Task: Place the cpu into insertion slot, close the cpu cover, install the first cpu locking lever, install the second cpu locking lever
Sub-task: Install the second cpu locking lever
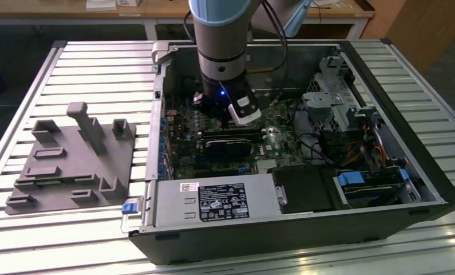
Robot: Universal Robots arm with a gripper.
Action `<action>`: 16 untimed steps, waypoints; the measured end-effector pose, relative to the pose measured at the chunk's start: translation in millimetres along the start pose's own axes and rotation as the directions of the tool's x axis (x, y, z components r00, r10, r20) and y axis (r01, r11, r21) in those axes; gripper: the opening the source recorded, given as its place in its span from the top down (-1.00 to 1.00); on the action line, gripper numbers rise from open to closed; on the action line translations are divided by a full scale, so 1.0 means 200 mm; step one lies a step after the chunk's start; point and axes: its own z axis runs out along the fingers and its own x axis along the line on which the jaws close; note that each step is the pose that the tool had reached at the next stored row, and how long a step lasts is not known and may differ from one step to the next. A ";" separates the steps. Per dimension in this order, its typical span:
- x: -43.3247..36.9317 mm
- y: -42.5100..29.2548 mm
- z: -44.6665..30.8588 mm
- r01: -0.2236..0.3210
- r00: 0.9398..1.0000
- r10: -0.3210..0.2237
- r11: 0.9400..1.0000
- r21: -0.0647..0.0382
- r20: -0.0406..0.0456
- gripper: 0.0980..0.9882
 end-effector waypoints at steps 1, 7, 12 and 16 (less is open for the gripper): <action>0.001 -0.005 0.002 0.000 1.000 0.000 1.000 -0.007 -0.001 0.98; 0.003 -0.031 0.004 0.000 1.000 0.000 1.000 -0.017 -0.002 0.98; 0.003 -0.047 0.006 0.000 1.000 0.000 1.000 -0.030 -0.004 0.98; 0.004 -0.061 0.008 -0.001 1.000 0.000 0.999 -0.045 -0.006 0.98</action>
